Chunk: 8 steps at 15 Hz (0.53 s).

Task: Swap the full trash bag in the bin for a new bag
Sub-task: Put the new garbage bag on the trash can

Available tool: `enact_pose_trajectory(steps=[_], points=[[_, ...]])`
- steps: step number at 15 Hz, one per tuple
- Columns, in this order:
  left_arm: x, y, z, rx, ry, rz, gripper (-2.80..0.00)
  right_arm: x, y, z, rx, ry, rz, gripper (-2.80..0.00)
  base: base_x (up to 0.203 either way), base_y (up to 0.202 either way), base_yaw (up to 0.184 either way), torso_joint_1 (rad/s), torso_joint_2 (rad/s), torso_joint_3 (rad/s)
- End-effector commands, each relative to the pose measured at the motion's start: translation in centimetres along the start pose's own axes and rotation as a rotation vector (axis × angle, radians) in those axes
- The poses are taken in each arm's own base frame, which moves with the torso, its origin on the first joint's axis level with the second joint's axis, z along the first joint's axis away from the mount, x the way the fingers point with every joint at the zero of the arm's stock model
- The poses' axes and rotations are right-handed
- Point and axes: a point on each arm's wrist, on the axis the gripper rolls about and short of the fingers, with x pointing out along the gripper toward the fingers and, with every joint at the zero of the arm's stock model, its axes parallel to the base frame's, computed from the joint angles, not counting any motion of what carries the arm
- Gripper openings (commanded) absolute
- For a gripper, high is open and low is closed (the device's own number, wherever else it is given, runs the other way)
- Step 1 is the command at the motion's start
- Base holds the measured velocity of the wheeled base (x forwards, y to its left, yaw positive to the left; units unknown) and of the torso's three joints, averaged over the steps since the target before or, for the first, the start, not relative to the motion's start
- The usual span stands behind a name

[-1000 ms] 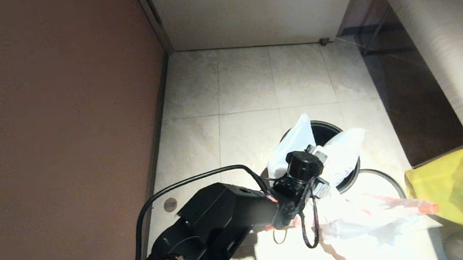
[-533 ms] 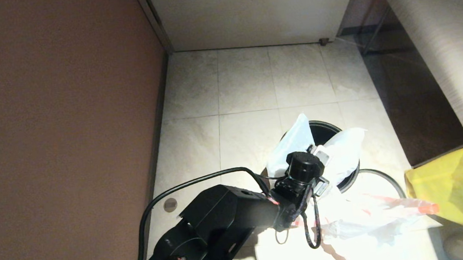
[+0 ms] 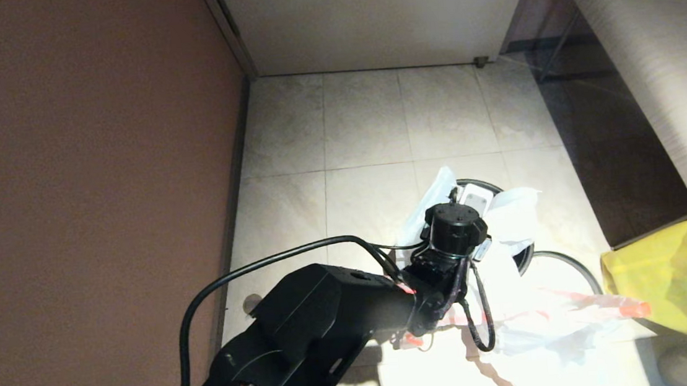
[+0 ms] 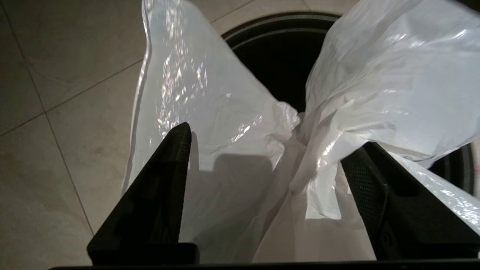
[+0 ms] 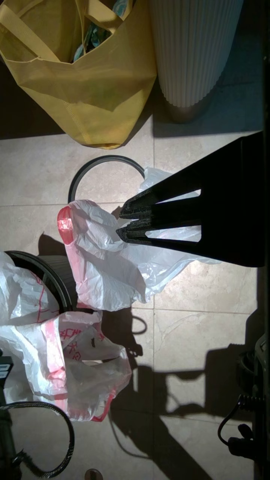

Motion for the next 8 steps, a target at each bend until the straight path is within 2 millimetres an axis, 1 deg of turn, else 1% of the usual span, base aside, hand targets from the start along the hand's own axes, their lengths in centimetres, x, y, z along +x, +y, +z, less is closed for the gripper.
enact_pose_trajectory(steps=[1,3,5,8], points=[[-1.3,-0.3,2.4,-0.022,-0.034,0.007,0.0,0.0,0.0,0.0,0.0,0.001,0.0,-2.8,0.0,0.0,0.0,0.0,0.0,0.0],[-2.0,-1.1,2.5,-0.046,-0.024,0.011,0.0,0.0,0.0,0.0,0.0,0.003,0.0,-2.8,0.0,0.0,0.0,0.0,0.0,0.0],[-2.8,-0.5,3.7,-0.065,-0.021,0.018,0.0,0.0,0.0,0.0,0.0,0.003,0.0,-2.8,0.0,0.0,0.0,0.0,0.0,0.0],[-3.5,0.3,3.7,-0.059,0.063,0.044,0.0,0.0,0.0,0.0,0.0,0.001,0.0,-2.8,0.0,0.0,0.0,0.0,0.0,0.0]])
